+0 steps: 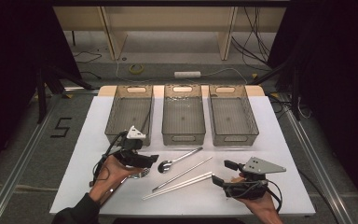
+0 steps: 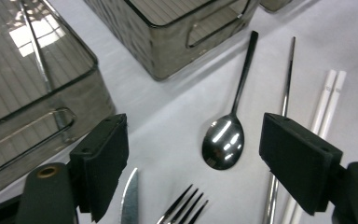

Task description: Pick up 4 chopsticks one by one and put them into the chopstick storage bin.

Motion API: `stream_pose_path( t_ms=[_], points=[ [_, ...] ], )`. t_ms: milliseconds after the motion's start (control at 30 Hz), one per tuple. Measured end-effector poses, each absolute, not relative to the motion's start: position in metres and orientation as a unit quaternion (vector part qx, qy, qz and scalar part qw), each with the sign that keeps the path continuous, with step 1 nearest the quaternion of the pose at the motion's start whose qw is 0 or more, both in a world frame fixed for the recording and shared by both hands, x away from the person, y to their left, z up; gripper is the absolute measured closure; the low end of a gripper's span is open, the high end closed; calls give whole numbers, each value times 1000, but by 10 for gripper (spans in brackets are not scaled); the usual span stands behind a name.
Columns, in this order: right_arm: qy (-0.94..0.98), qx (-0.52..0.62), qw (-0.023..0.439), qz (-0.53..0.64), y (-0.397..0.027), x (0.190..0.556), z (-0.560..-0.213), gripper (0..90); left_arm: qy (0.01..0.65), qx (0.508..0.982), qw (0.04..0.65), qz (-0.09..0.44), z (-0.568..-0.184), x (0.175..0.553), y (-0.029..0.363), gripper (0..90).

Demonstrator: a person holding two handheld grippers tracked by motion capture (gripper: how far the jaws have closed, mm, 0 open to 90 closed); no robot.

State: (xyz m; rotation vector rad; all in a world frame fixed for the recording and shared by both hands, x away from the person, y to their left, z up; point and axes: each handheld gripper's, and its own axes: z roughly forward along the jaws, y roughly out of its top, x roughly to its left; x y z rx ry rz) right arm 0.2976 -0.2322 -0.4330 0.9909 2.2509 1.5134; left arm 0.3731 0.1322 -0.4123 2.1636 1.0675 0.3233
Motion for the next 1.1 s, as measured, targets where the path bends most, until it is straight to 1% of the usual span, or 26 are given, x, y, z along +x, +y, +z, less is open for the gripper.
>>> stream_pose_path(
  t_ms=[367,733,1100],
  points=[
    [773,341,127,519,-232,298,-433,268,391,854,327,103,-425,362,115,238],
    [774,341,125,518,-232,298,-433,269,369,873,308,85,-437,356,102,292],
    [774,341,125,518,-231,298,-433,269,355,884,294,73,-447,352,92,380]
  ],
)
